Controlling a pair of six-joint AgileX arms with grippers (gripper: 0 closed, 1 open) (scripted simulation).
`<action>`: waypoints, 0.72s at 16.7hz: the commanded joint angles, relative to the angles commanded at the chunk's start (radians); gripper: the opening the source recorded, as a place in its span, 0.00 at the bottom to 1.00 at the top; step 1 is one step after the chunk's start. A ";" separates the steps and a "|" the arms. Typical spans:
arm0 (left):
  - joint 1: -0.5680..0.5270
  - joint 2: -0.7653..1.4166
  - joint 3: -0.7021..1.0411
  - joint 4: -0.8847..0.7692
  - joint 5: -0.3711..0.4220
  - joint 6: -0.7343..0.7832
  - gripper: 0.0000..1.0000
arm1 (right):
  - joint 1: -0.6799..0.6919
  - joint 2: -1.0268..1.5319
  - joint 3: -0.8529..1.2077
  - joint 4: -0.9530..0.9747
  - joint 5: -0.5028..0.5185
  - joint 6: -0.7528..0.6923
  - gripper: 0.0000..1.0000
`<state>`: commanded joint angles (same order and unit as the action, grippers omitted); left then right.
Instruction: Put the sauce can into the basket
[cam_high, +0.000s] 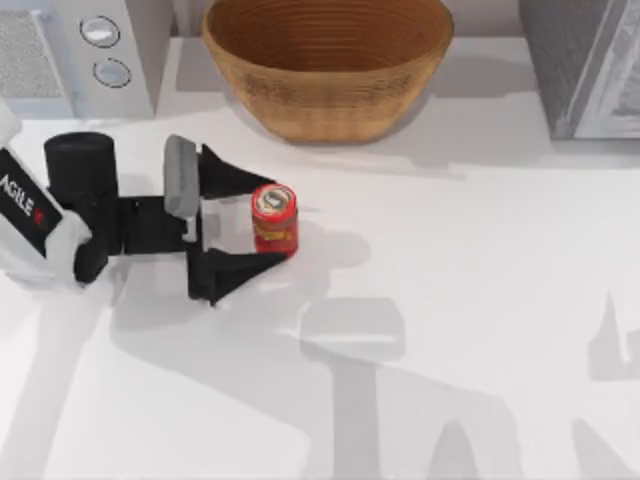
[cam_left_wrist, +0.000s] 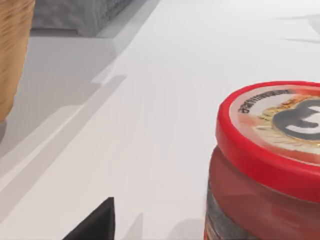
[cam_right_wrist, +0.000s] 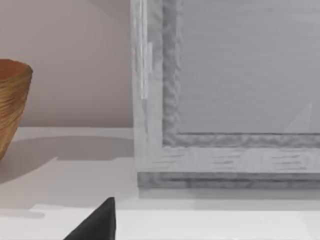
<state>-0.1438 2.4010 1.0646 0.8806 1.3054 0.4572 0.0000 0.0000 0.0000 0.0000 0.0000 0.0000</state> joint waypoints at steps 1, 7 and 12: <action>-0.014 0.008 0.003 0.029 -0.013 -0.025 1.00 | 0.000 0.000 0.000 0.000 0.000 0.000 1.00; -0.065 0.032 0.013 0.126 -0.057 -0.110 1.00 | 0.000 0.000 0.000 0.000 0.000 0.000 1.00; -0.065 0.032 0.013 0.126 -0.057 -0.110 0.77 | 0.000 0.000 0.000 0.000 0.000 0.000 1.00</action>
<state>-0.2084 2.4332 1.0778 1.0063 1.2479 0.3471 0.0000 0.0000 0.0000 0.0000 0.0000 0.0000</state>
